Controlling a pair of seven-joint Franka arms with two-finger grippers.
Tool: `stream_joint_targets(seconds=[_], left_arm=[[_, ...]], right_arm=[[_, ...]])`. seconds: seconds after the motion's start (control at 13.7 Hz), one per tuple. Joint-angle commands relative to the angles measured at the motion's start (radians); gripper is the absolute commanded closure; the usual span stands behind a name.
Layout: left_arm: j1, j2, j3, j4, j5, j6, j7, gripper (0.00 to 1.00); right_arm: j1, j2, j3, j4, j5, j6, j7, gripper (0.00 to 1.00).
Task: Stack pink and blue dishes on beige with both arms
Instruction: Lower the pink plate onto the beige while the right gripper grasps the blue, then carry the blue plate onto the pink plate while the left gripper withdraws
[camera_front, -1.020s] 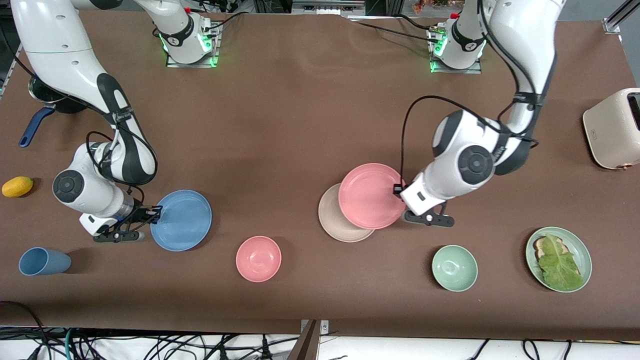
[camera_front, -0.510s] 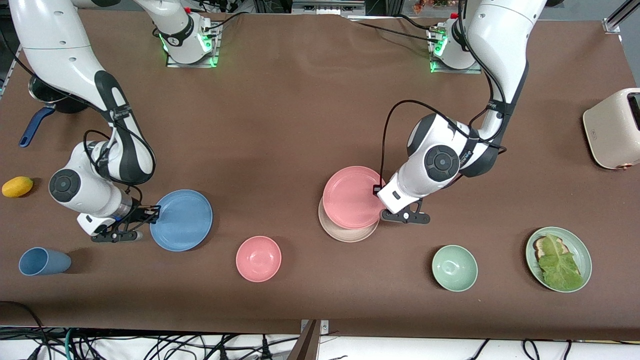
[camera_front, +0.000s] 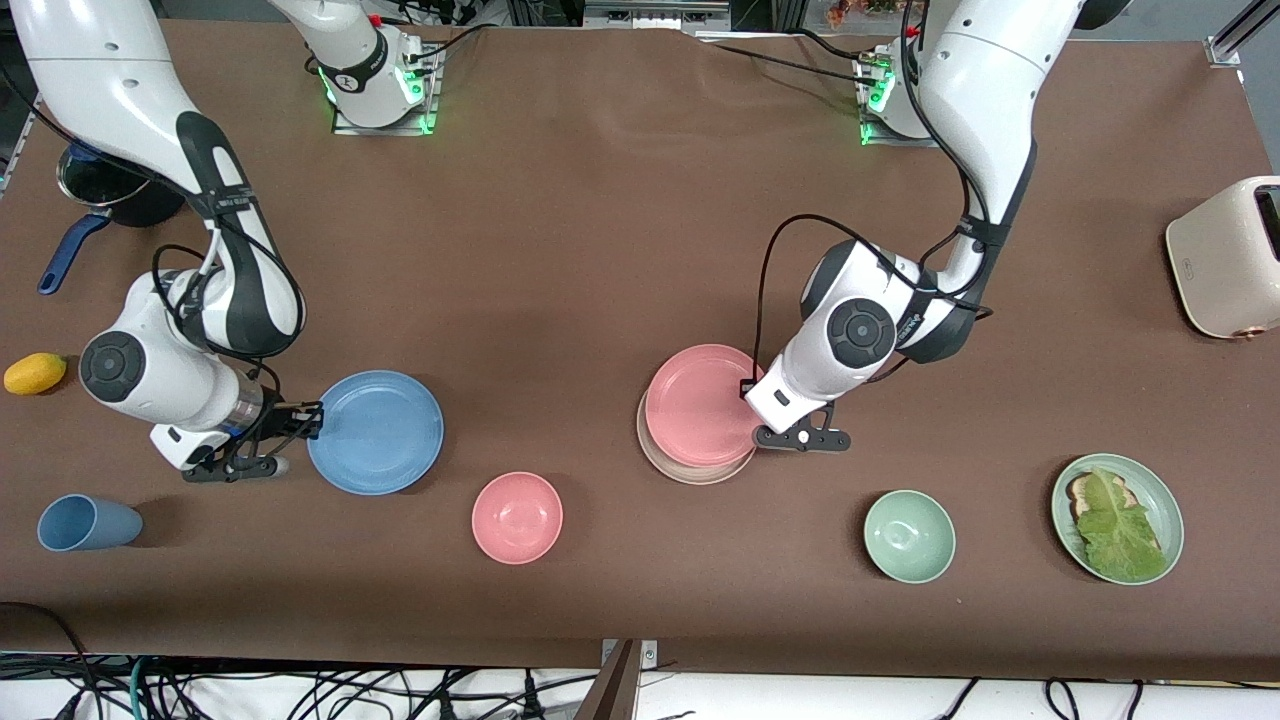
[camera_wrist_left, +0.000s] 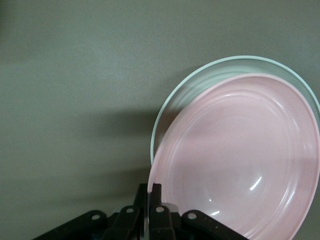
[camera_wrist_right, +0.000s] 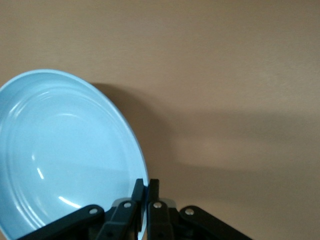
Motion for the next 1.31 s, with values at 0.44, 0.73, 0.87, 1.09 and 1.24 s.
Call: stream_joint_targets(seconds=[0.44, 0.73, 0.87, 1.09, 1.24], left_arm=[[-0.017, 0.03, 0.011, 0.056, 0.028, 0.024, -0.039, 0.57], [-0.004, 0.01, 0.013, 0.062, 0.029, 0.006, -0.031, 0.2], [0.011, -0.023, 0.016, 0.086, 0.029, -0.08, -0.029, 0.0], [0.077, -0.082, 0.014, 0.134, 0.031, -0.255, 0.024, 0.0], [0.133, -0.12, 0.011, 0.137, 0.017, -0.318, 0.119, 0.0]], right_arm=[[0.005, -0.024, 0.147, 0.1, 0.031, -0.159, 0.224, 1.0], [0.086, -0.036, 0.15, 0.1, 0.032, -0.186, 0.34, 1.0], [0.16, -0.044, 0.149, 0.1, 0.023, -0.184, 0.483, 1.0], [0.244, -0.044, 0.149, 0.104, 0.021, -0.175, 0.635, 1.0], [0.31, -0.04, 0.149, 0.105, 0.02, -0.169, 0.739, 1.0]])
